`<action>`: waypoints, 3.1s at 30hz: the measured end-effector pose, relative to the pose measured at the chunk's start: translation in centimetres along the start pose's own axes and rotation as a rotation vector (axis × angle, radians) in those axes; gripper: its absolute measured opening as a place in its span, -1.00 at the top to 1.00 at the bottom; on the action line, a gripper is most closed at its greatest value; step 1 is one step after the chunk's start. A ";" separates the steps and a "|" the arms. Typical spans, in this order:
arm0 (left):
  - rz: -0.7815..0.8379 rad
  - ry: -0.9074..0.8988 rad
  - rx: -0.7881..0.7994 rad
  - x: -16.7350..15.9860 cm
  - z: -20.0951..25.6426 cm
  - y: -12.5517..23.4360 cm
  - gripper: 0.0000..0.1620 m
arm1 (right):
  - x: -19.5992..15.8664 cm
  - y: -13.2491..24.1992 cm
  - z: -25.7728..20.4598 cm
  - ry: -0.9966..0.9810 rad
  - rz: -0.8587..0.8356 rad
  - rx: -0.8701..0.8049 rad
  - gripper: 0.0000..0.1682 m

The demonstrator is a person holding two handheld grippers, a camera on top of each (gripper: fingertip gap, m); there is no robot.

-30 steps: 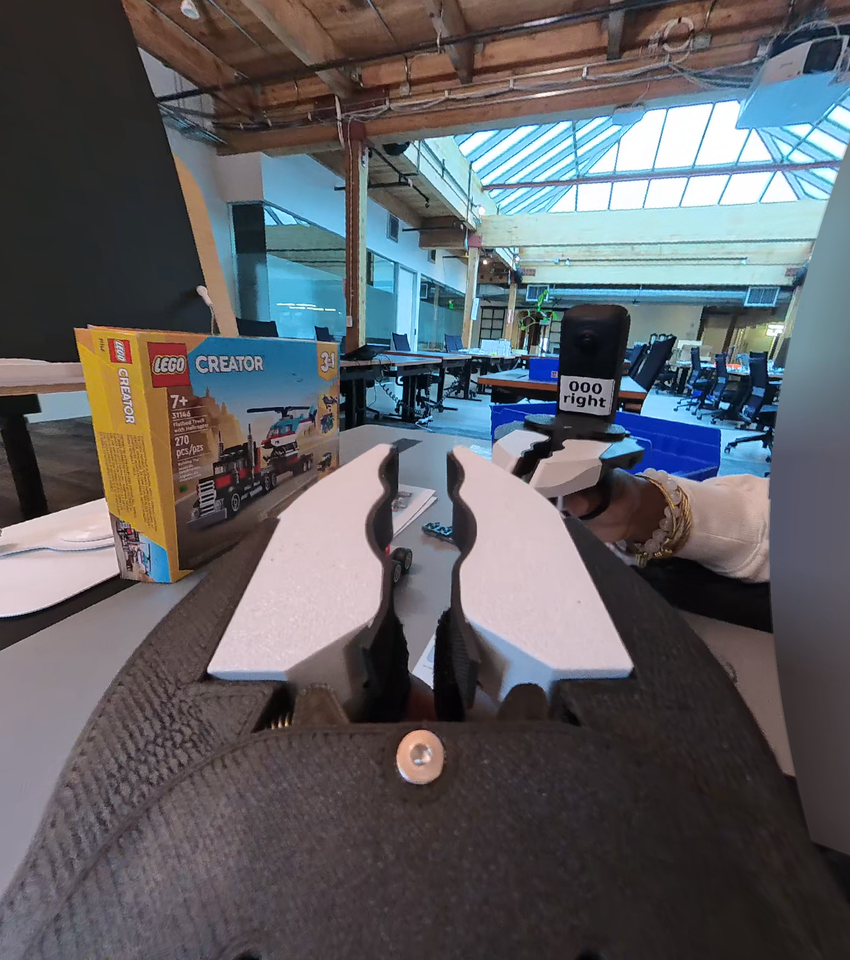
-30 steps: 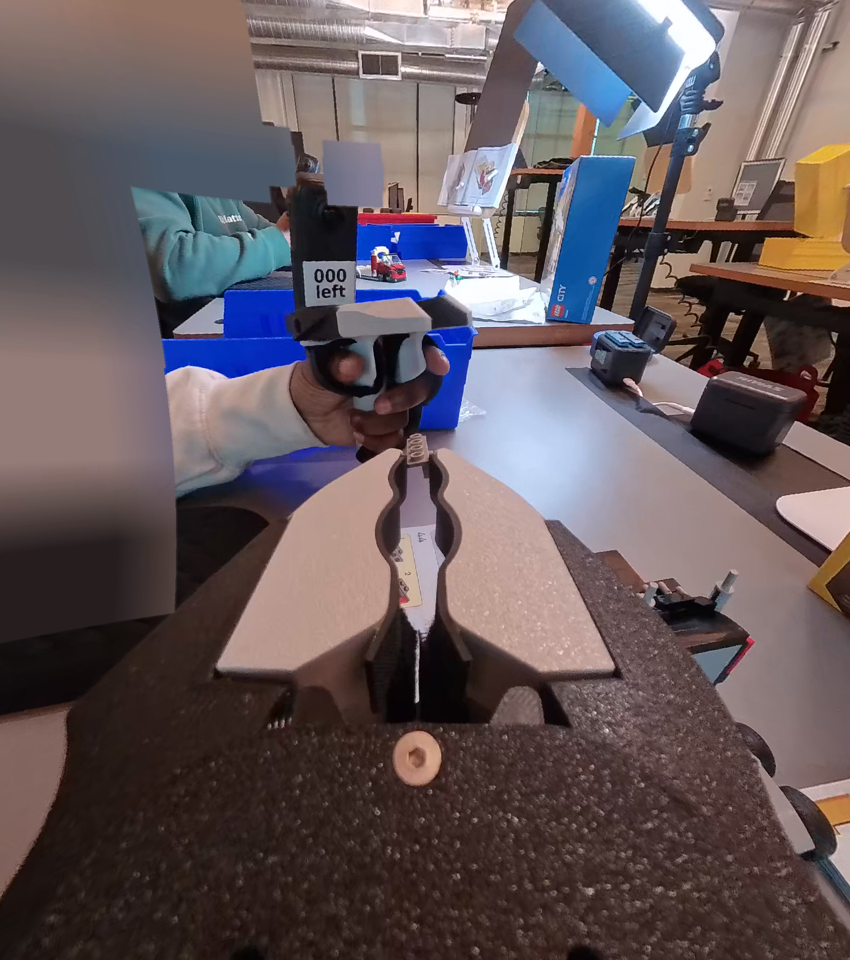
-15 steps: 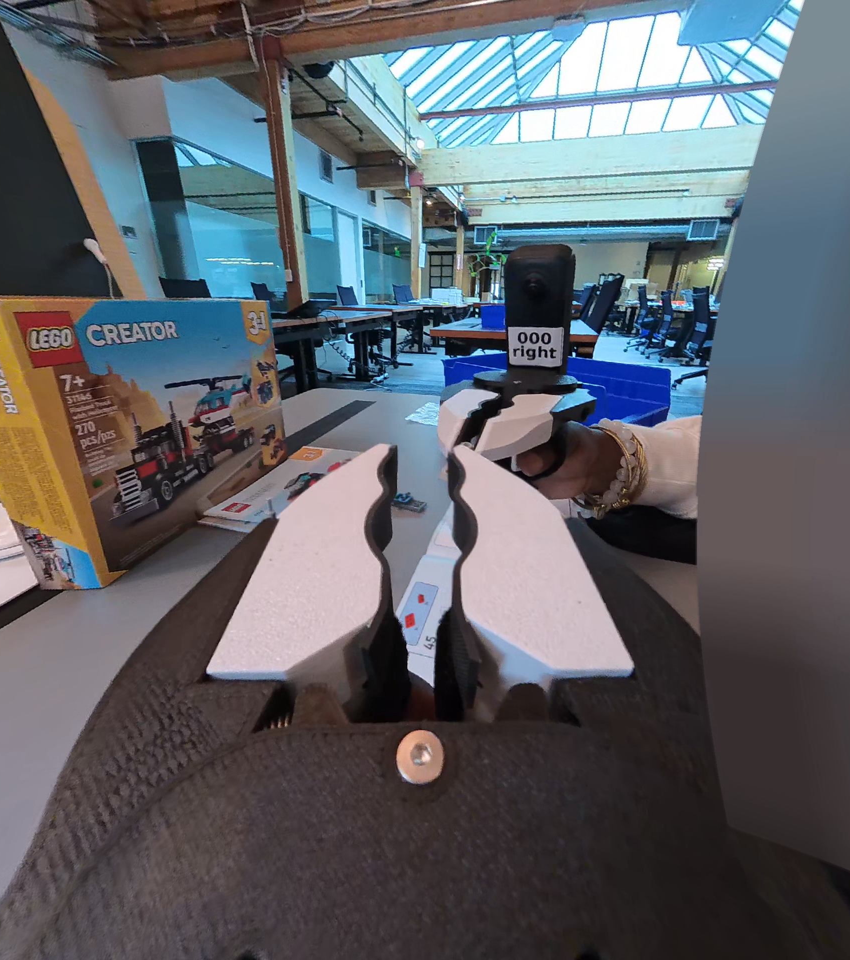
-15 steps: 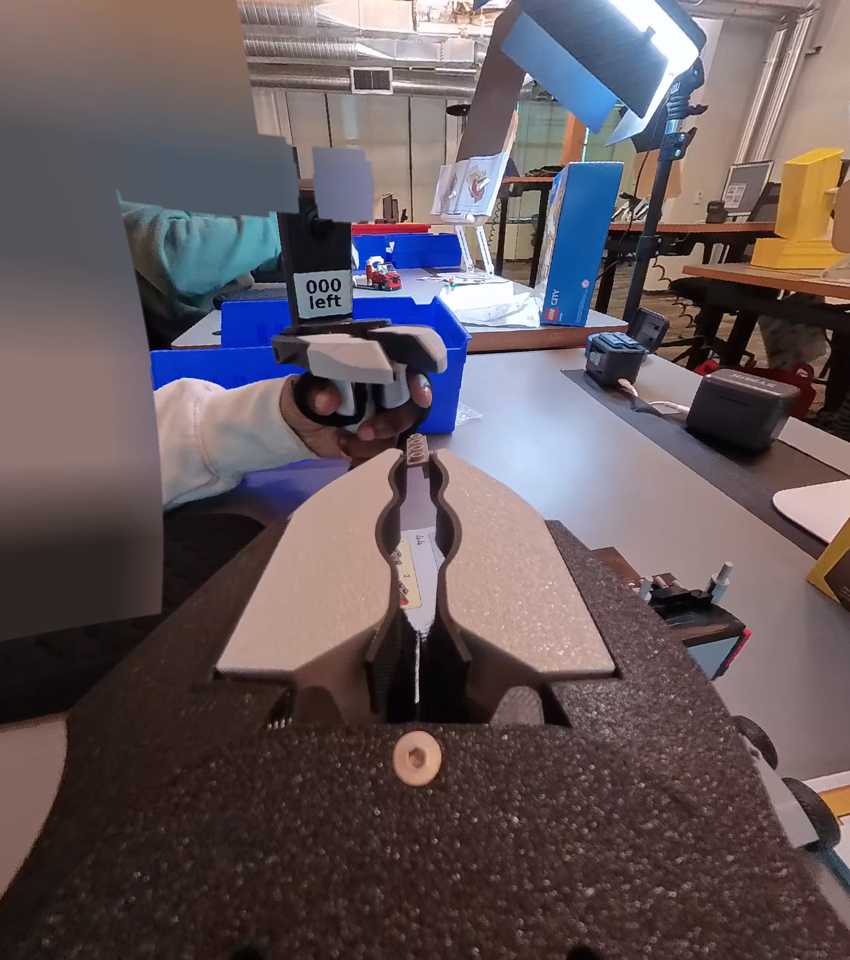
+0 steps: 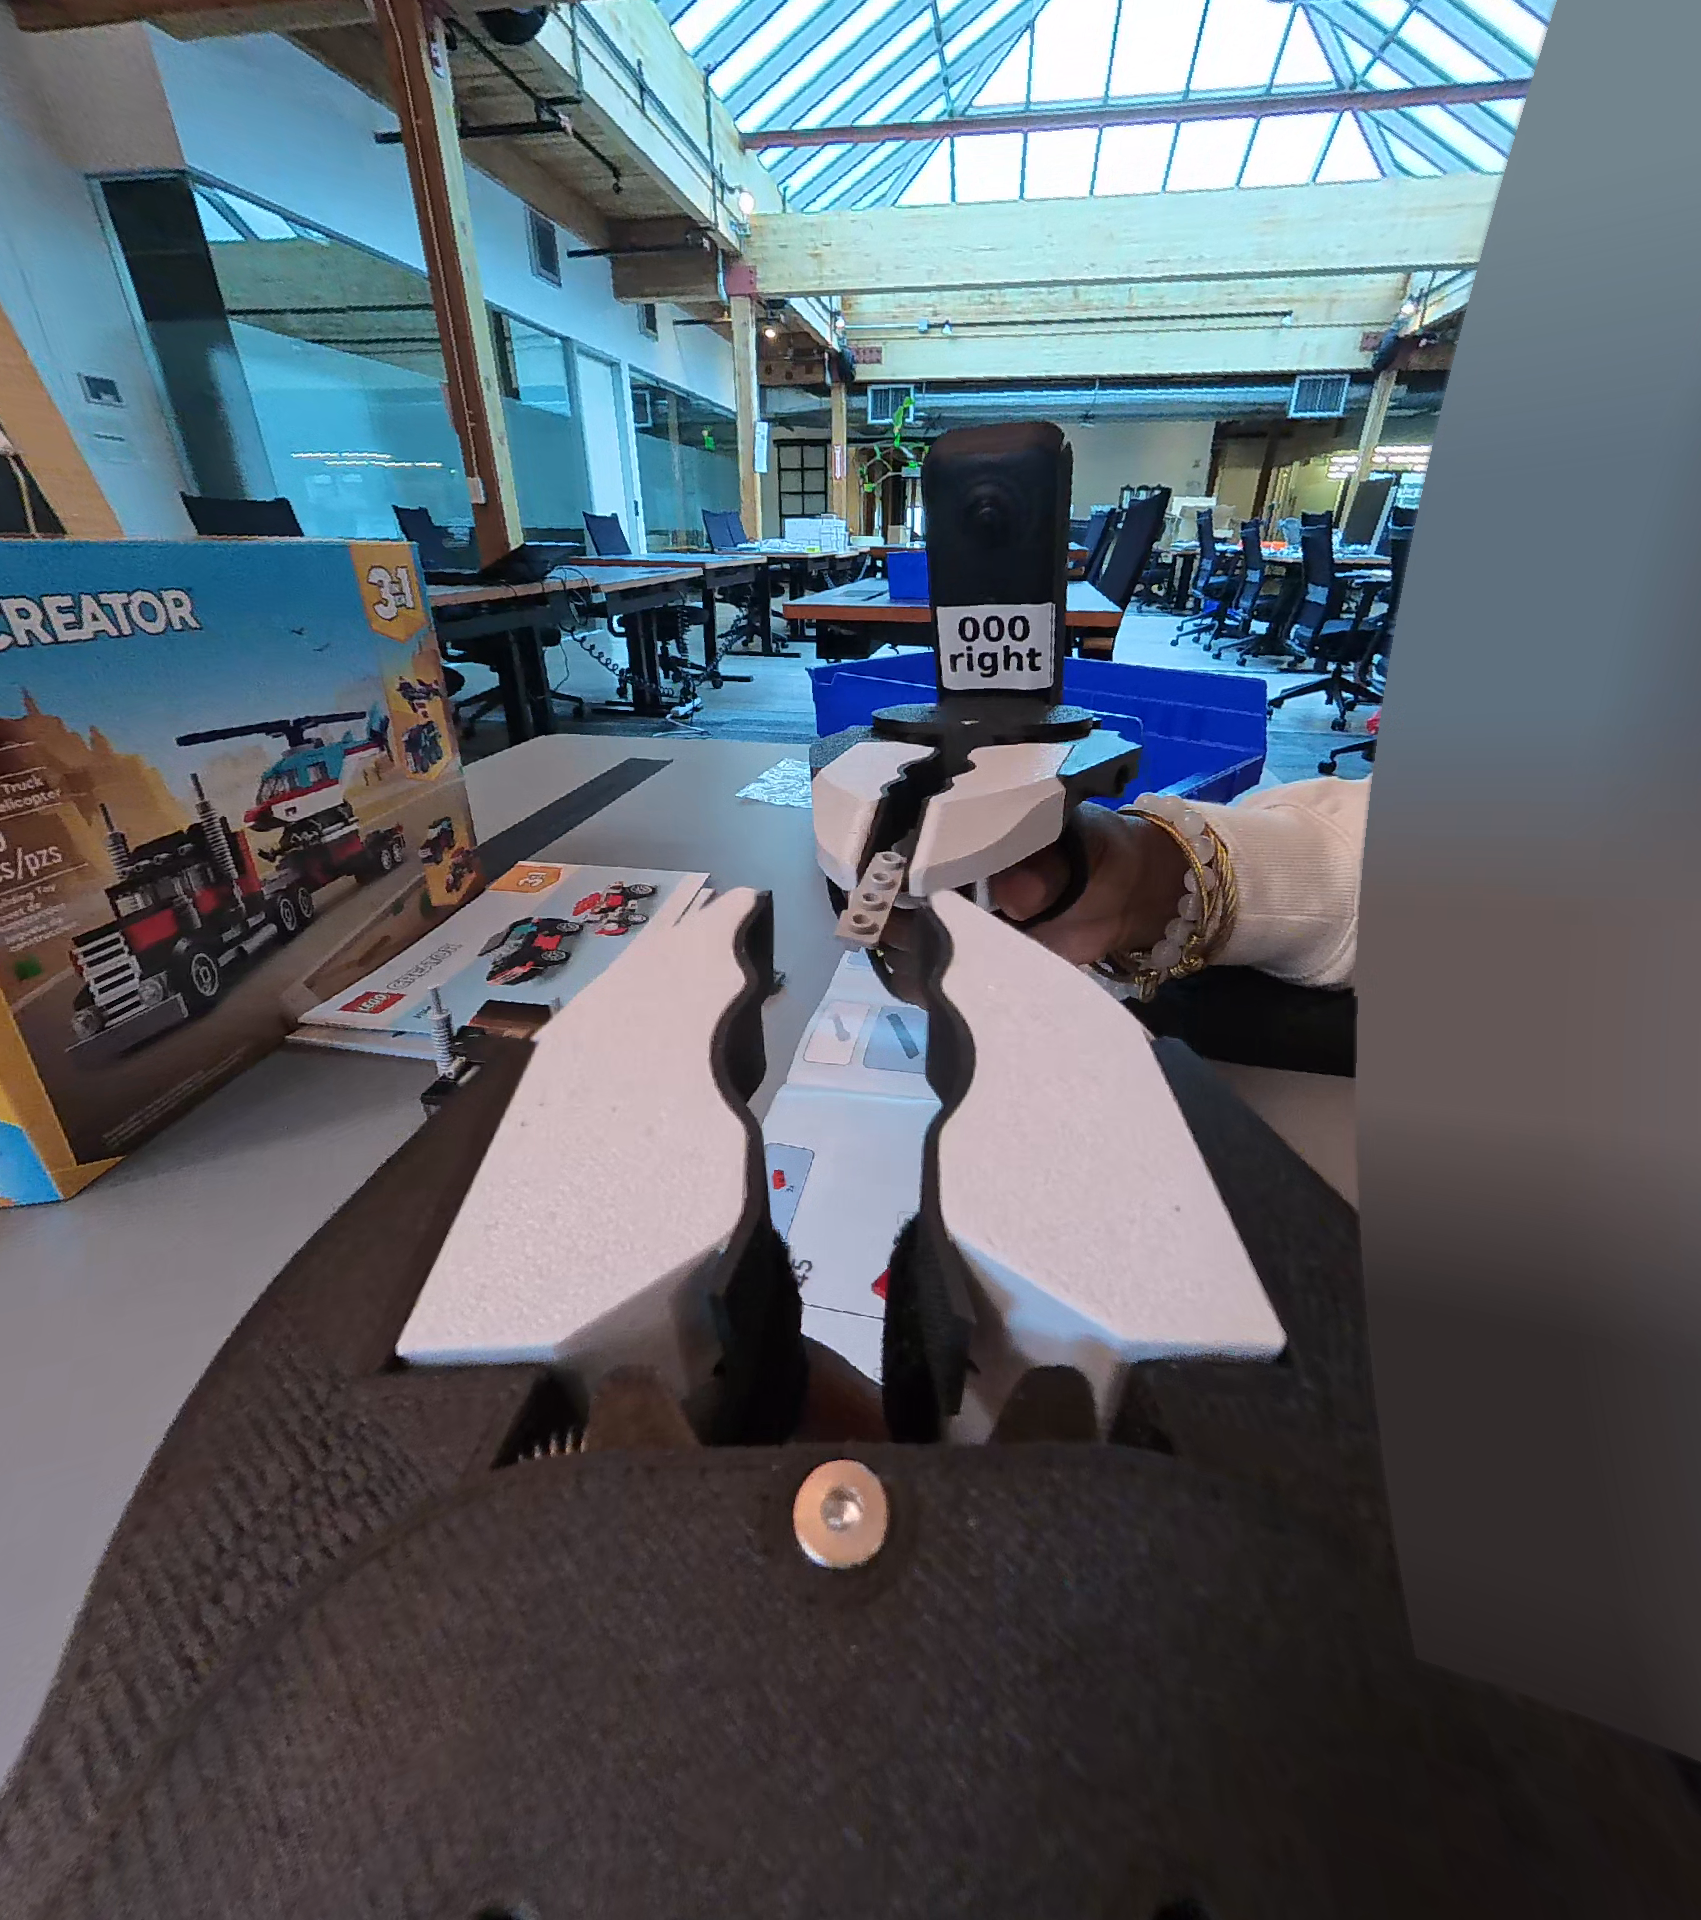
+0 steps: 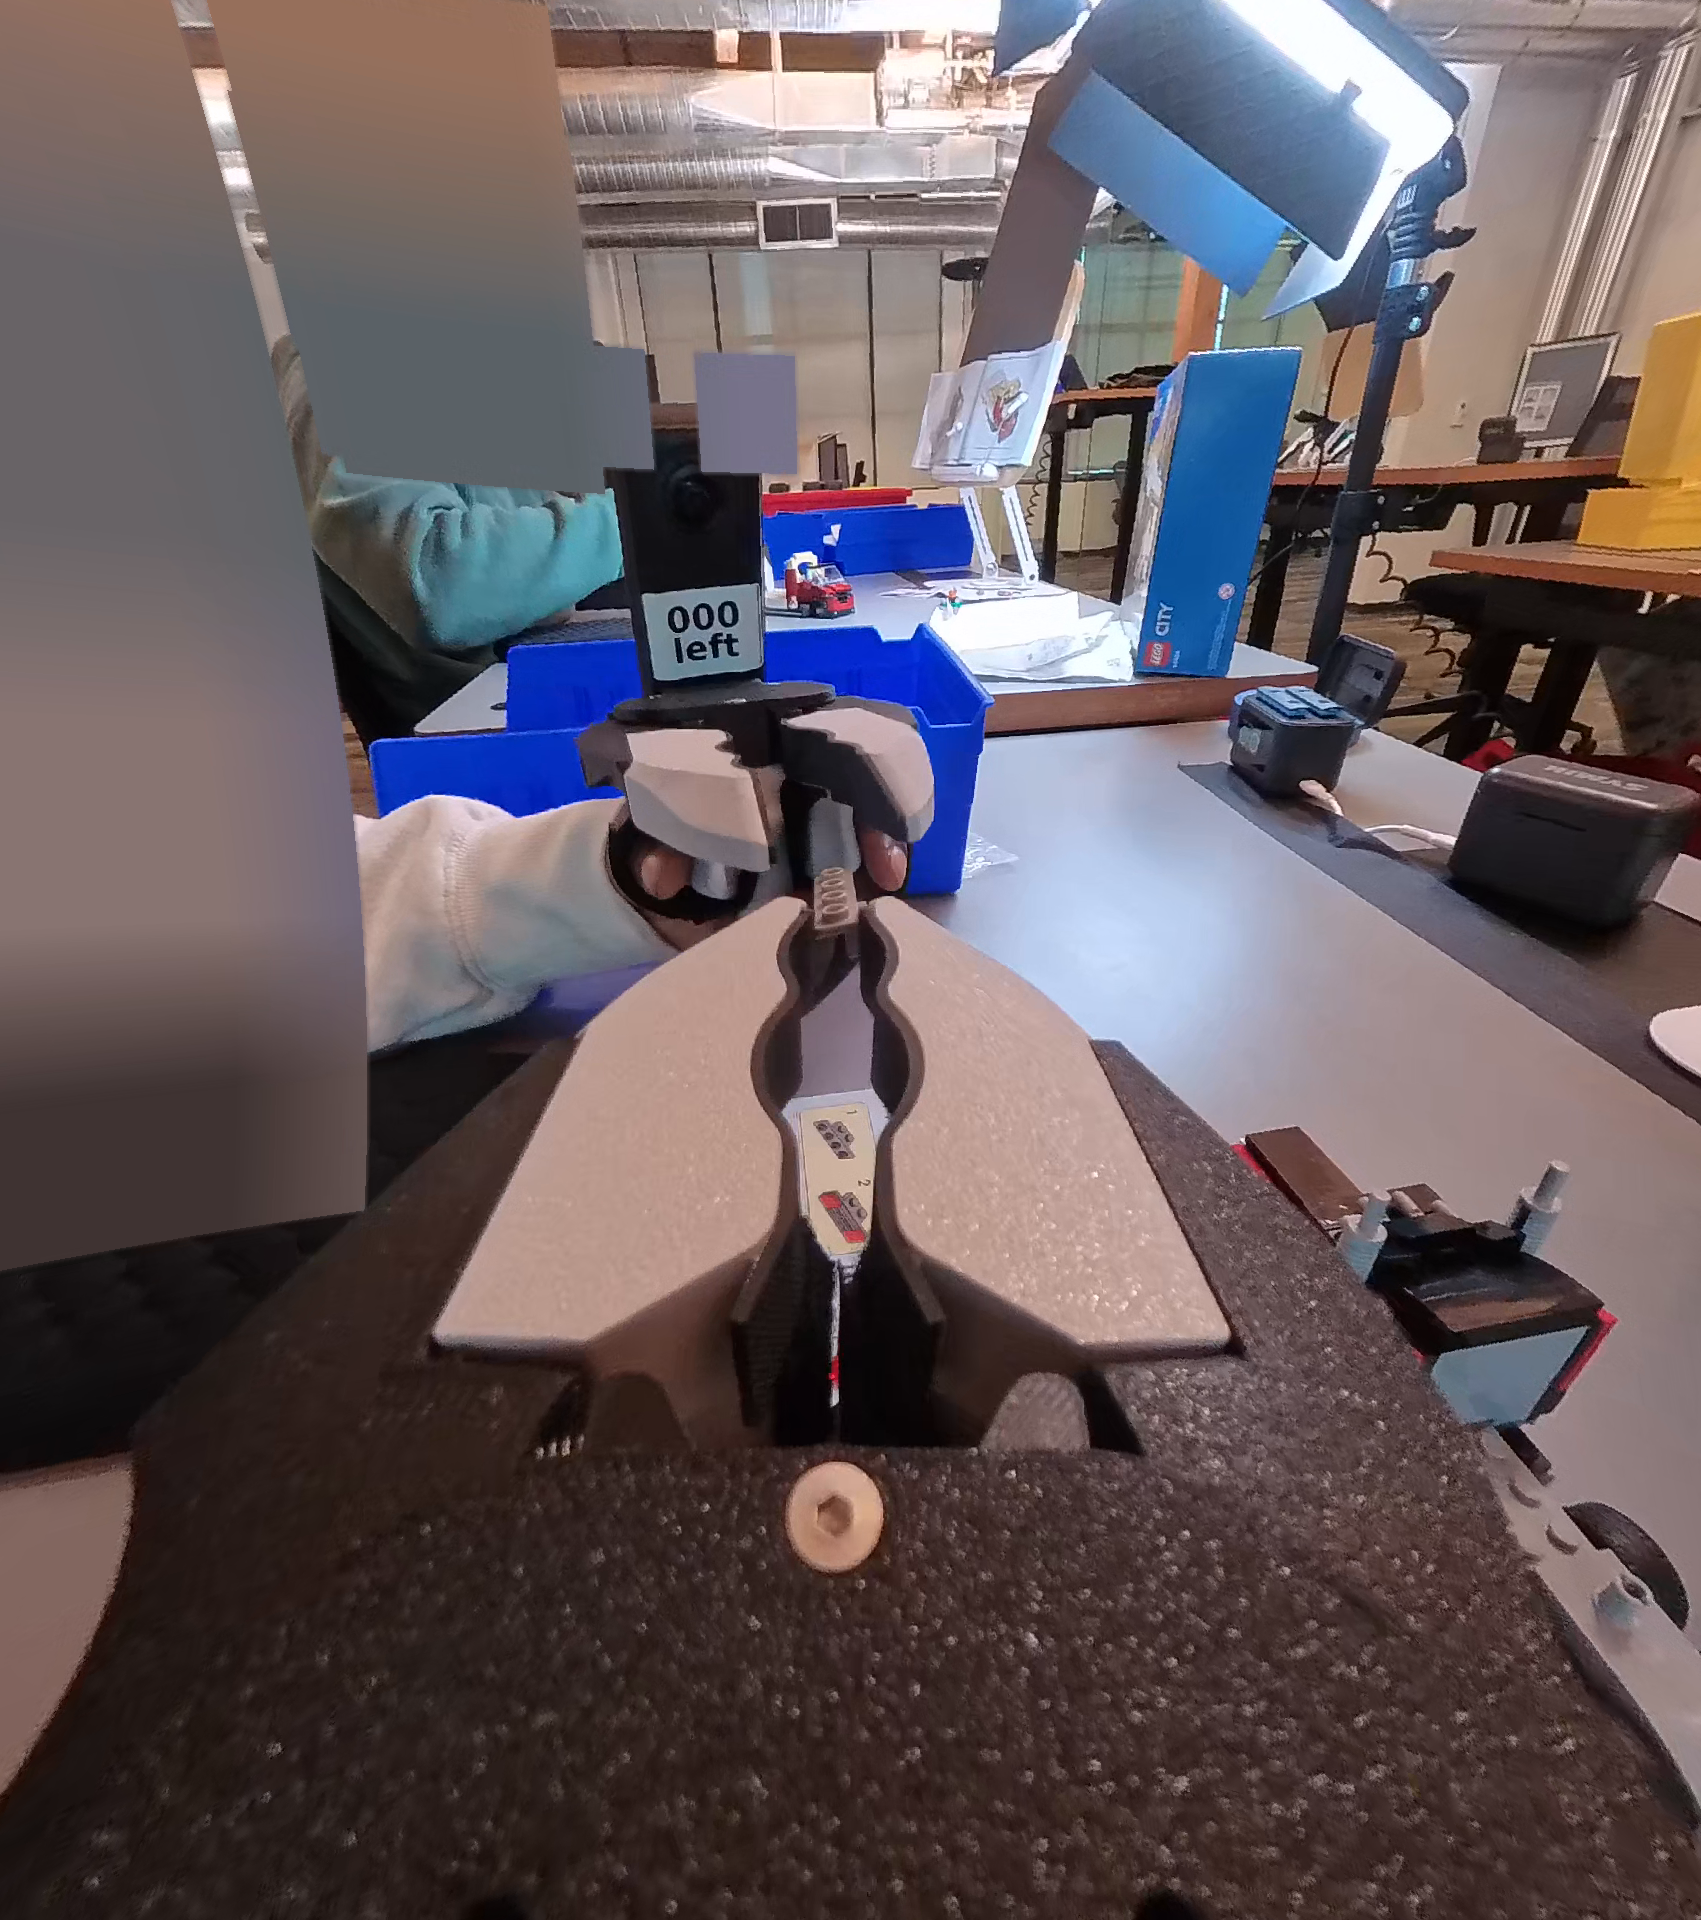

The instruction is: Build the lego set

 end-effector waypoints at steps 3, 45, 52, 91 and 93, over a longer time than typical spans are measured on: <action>-0.016 -0.004 -0.010 -0.3 0.2 -0.2 0.67 | 0.0 -0.1 -0.1 -0.013 0.011 0.007 0.90; -0.068 -0.053 -0.085 -1.0 1.2 -1.1 0.86 | -0.4 -0.5 -1.0 0.003 0.005 0.076 0.90; -0.107 -0.102 -0.091 -0.9 1.2 -0.9 0.88 | -0.6 -0.7 -1.1 0.035 -0.024 0.062 0.90; -0.298 -0.416 0.047 -3.2 -0.3 0.0 0.88 | -6.0 0.9 -0.5 0.146 -0.854 0.047 0.90; -0.298 -0.366 -0.009 -3.5 0.1 -0.1 0.88 | -3.7 1.8 -0.4 0.196 -0.771 0.103 0.90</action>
Point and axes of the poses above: each gripper's, where its closed fingertips meet, y back along the fingers, x out of its top, z = x × y across the jaws, the point moved 7 cm from there along y, back along the fingers, and after that the axes turned 14 degrees about z, right-handed, at the moved point
